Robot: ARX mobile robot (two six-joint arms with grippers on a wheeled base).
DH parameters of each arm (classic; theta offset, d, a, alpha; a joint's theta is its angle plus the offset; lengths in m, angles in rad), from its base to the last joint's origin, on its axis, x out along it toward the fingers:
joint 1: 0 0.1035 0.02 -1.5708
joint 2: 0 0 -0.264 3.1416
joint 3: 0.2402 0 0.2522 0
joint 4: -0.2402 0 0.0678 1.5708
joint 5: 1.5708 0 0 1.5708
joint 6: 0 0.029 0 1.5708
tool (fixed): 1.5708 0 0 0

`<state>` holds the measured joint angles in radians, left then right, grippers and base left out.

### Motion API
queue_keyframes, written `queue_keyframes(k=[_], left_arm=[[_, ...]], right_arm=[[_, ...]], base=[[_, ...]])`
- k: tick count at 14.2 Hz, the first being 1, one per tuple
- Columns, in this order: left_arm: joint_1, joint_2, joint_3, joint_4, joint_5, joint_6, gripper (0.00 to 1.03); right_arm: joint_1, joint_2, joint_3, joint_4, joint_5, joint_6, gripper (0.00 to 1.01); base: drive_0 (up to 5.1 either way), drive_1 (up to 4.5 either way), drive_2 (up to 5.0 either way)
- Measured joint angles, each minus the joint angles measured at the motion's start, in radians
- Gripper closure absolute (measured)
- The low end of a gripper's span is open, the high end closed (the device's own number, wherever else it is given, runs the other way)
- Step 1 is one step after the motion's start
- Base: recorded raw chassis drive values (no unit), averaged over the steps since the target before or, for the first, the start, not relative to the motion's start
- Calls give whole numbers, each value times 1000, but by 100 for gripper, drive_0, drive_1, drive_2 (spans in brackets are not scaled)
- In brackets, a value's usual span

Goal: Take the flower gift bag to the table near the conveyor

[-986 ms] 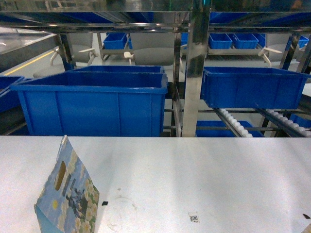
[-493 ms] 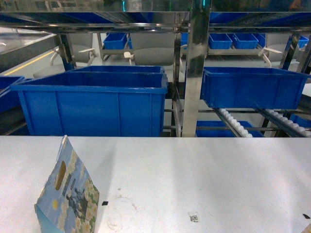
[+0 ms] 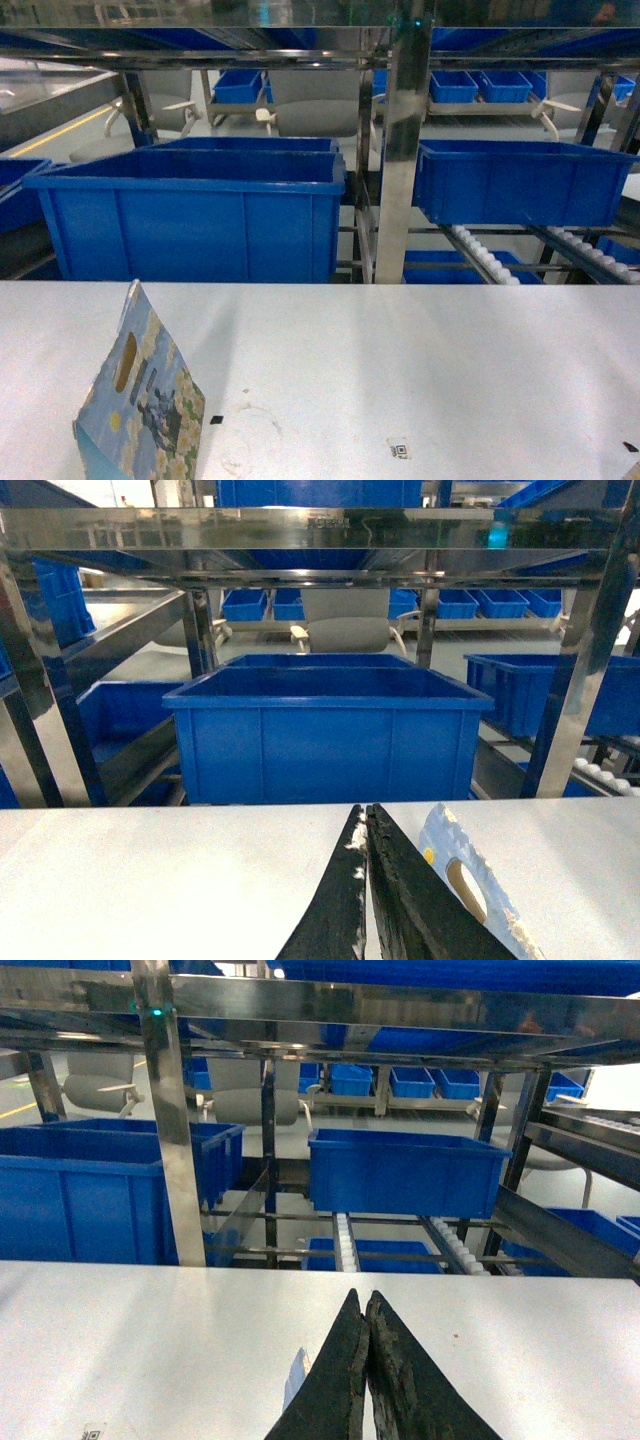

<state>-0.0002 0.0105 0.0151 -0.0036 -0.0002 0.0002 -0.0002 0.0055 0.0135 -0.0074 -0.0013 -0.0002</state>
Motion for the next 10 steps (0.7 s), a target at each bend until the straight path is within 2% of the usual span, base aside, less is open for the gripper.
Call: queue_keyframes(k=[10], left_arm=[[0, 0, 0, -1, 0, 0, 101]], right_arm=[[0, -1, 0, 3, 0, 0, 99]], base=[[0, 0, 0]])
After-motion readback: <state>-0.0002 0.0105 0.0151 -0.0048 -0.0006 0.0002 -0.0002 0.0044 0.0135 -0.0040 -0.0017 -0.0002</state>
